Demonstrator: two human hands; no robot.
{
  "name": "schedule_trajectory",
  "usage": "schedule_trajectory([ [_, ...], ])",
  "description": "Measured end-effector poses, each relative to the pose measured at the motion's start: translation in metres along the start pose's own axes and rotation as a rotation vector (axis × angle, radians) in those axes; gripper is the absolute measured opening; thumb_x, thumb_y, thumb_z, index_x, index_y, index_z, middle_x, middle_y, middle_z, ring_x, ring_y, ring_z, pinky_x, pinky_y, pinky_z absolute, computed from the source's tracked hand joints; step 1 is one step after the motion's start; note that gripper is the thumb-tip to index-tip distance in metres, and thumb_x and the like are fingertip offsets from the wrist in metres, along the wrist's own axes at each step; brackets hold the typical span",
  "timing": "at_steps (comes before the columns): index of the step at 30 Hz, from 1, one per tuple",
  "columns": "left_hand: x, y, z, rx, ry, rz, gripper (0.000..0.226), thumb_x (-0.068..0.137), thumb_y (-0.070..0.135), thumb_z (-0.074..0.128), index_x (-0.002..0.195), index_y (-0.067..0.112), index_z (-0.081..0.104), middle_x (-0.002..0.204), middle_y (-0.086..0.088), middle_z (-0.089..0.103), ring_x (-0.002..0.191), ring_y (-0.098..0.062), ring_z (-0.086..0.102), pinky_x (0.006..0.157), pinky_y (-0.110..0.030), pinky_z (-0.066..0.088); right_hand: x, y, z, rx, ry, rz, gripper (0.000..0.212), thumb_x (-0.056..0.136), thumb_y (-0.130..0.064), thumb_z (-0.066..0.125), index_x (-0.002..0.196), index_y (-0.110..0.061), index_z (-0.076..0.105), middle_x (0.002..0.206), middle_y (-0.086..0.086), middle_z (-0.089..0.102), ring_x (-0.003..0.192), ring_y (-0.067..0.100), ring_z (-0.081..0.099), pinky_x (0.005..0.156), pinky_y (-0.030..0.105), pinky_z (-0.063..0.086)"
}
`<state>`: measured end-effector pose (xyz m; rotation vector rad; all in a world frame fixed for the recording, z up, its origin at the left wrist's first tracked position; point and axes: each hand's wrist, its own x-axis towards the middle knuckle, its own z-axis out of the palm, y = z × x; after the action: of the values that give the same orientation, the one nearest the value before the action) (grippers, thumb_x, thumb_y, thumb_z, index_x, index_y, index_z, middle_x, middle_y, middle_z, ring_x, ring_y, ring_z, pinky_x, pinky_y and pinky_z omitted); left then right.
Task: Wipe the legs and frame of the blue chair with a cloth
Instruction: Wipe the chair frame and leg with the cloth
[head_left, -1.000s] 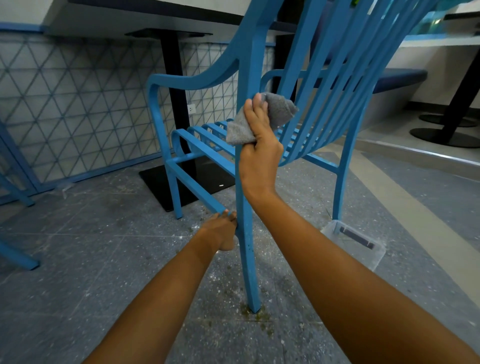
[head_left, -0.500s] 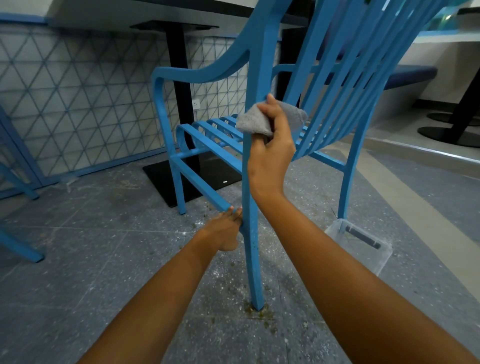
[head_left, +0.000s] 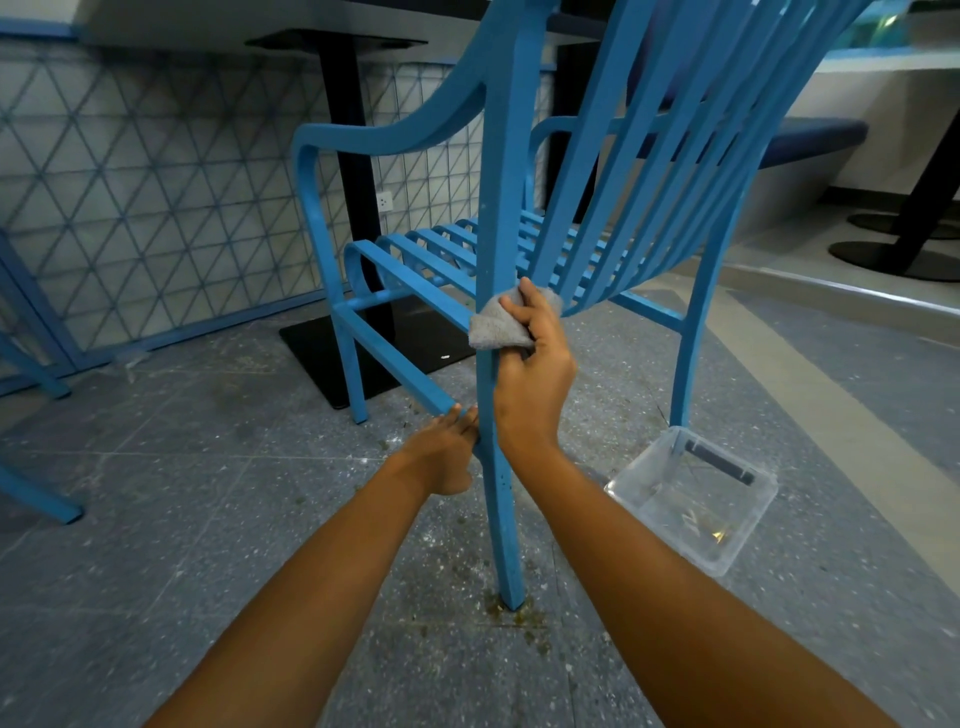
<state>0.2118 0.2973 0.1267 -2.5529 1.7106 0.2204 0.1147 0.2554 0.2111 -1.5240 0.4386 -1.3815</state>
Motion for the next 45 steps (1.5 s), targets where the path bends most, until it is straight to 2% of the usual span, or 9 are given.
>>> schedule_trajectory([
  [4,0.001,-0.001,0.001,0.006,-0.016,-0.006,0.076,0.088,0.018,0.051,0.149,0.009,0.007,0.158,-0.010,0.005,0.145,-0.030,0.006,0.120,-0.041,0.011,0.011,-0.014,0.000,0.117,0.138,-0.017,0.023,0.081,0.011,0.057,0.100,0.000,0.064,0.113,0.012,0.050,0.107,0.016,0.053,0.094,0.016,0.048],
  [8,-0.001,0.000,0.001,-0.034,0.005,-0.010,0.065,0.087,0.015,0.052,0.144,0.007,0.023,0.153,-0.012,0.024,0.140,-0.030,0.022,0.117,-0.040,0.020,0.014,-0.022,0.011,0.065,0.169,-0.082,0.025,0.079,0.009,0.060,0.101,-0.002,0.065,0.105,0.007,0.048,0.099,0.017,0.054,0.088,0.014,0.050],
  [12,0.000,-0.001,0.003,-0.094,0.017,-0.013,0.043,0.093,0.017,0.047,0.134,0.005,0.040,0.143,-0.011,0.040,0.135,-0.030,0.032,0.114,-0.040,0.026,0.004,-0.017,0.016,0.039,0.114,-0.053,0.031,0.080,0.009,0.059,0.109,0.000,0.065,0.114,0.009,0.053,0.110,0.015,0.051,0.099,0.020,0.044],
  [18,0.002,-0.004,0.007,-0.114,0.042,0.010,0.054,0.094,0.020,0.046,0.144,0.012,0.027,0.151,-0.007,0.030,0.139,-0.026,0.026,0.115,-0.041,0.025,-0.010,0.000,0.013,0.006,0.091,-0.025,0.033,0.079,0.016,0.058,0.110,0.005,0.063,0.121,0.018,0.054,0.121,0.023,0.049,0.104,0.022,0.039],
  [22,0.003,-0.004,0.010,-0.036,0.066,0.030,0.065,0.095,0.024,0.046,0.148,0.012,0.012,0.157,-0.005,0.015,0.145,-0.024,0.013,0.117,-0.042,0.020,-0.018,0.011,0.008,-0.033,0.078,-0.009,0.030,0.078,0.017,0.057,0.105,0.008,0.065,0.119,0.020,0.056,0.125,0.024,0.047,0.106,0.007,0.031],
  [29,-0.001,-0.002,0.006,0.036,-0.003,0.000,0.074,0.091,0.021,0.049,0.148,0.007,0.004,0.158,-0.008,-0.001,0.145,-0.031,-0.005,0.120,-0.043,0.009,-0.020,0.023,-0.012,-0.099,0.033,0.037,0.029,0.080,0.015,0.054,0.101,0.002,0.069,0.110,0.012,0.064,0.107,0.014,0.057,0.095,0.004,0.040],
  [34,-0.002,-0.003,0.010,0.008,0.025,0.000,0.079,0.089,0.021,0.051,0.148,0.007,0.000,0.159,-0.008,-0.002,0.146,-0.030,-0.006,0.120,-0.041,0.008,-0.017,0.026,-0.018,-0.044,0.165,0.013,0.026,0.079,0.013,0.057,0.098,-0.001,0.070,0.106,0.007,0.061,0.100,0.015,0.058,0.088,0.008,0.047],
  [41,0.000,-0.008,0.020,0.054,0.094,0.033,0.077,0.090,0.028,0.051,0.149,0.007,0.005,0.158,-0.008,0.003,0.146,-0.026,-0.003,0.120,-0.041,0.008,-0.037,0.041,-0.007,-0.138,0.044,0.051,0.040,0.077,0.020,0.051,0.108,-0.001,0.067,0.123,0.012,0.060,0.119,0.018,0.053,0.102,0.015,0.040],
  [45,-0.001,-0.007,0.023,-0.060,0.131,-0.017,0.072,0.089,0.022,0.052,0.149,0.014,0.012,0.157,-0.006,0.011,0.145,-0.026,0.007,0.119,-0.039,0.016,-0.046,0.052,-0.008,-0.175,0.034,0.090,0.041,0.077,0.022,0.050,0.109,0.001,0.066,0.124,0.014,0.059,0.123,0.020,0.051,0.104,0.016,0.037],
])
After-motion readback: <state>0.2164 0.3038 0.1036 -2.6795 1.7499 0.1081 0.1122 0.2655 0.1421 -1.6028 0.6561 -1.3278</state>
